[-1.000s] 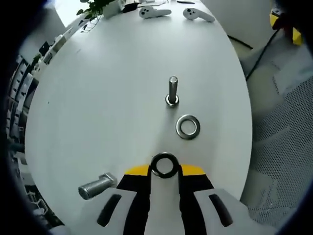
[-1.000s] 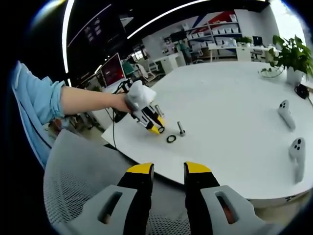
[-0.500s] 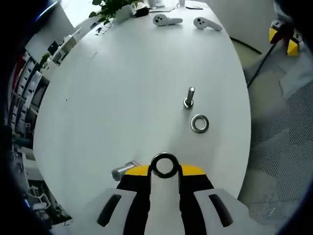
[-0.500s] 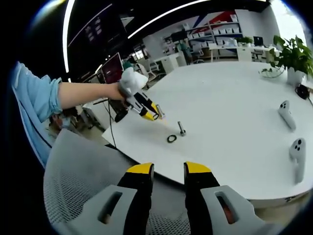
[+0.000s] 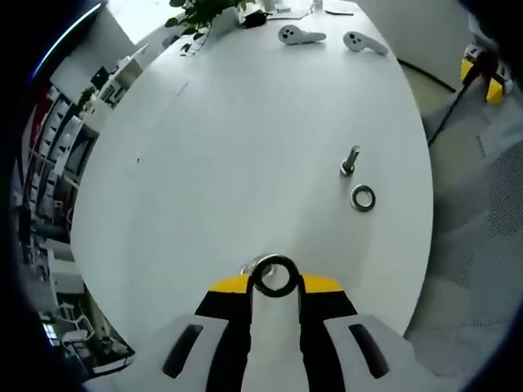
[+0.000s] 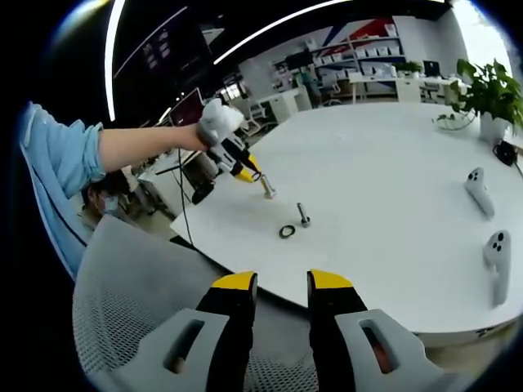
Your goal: Place the washer onto the threaded stud by aligning its center hole with the stud, sliding it down to the base, and recovering from edge contact or off-axis alignment until the washer reaches the visible bottom stop.
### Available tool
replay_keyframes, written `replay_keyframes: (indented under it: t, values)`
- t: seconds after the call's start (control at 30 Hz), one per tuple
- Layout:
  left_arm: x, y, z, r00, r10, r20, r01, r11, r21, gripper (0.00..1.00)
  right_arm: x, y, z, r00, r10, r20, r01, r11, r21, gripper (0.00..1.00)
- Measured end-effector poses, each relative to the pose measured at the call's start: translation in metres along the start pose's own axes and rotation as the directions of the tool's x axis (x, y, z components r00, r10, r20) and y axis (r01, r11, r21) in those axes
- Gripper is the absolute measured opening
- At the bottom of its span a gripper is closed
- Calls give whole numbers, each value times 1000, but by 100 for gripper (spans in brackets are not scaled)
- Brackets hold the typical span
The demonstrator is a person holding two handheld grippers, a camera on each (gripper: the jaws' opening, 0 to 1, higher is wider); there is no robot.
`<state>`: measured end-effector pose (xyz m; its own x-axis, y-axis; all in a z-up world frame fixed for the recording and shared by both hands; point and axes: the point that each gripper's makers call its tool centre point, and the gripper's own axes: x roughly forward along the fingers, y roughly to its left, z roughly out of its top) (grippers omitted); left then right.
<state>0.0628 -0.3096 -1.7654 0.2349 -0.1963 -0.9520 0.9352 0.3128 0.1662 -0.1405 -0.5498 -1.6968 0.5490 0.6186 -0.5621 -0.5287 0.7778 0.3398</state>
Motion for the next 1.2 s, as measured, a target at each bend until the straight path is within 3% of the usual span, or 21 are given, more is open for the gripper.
replay_keyframes:
  t: [0.13,0.77,1.2]
  values:
    - [3,8,-2,1000,7,-15,-7,1000,-6,19,0,0,0,1000,-1,1,1,1000,0,27]
    - [21,11,-3,997,-25,-69,23,999,-25,19,0,-2,1,1000,-9,4,9,1000,8,27]
    - [49,0,-9,992,-71,-107,66,996,-52,19,0,-2,-1,1000,-9,-9,9,1000,9,27]
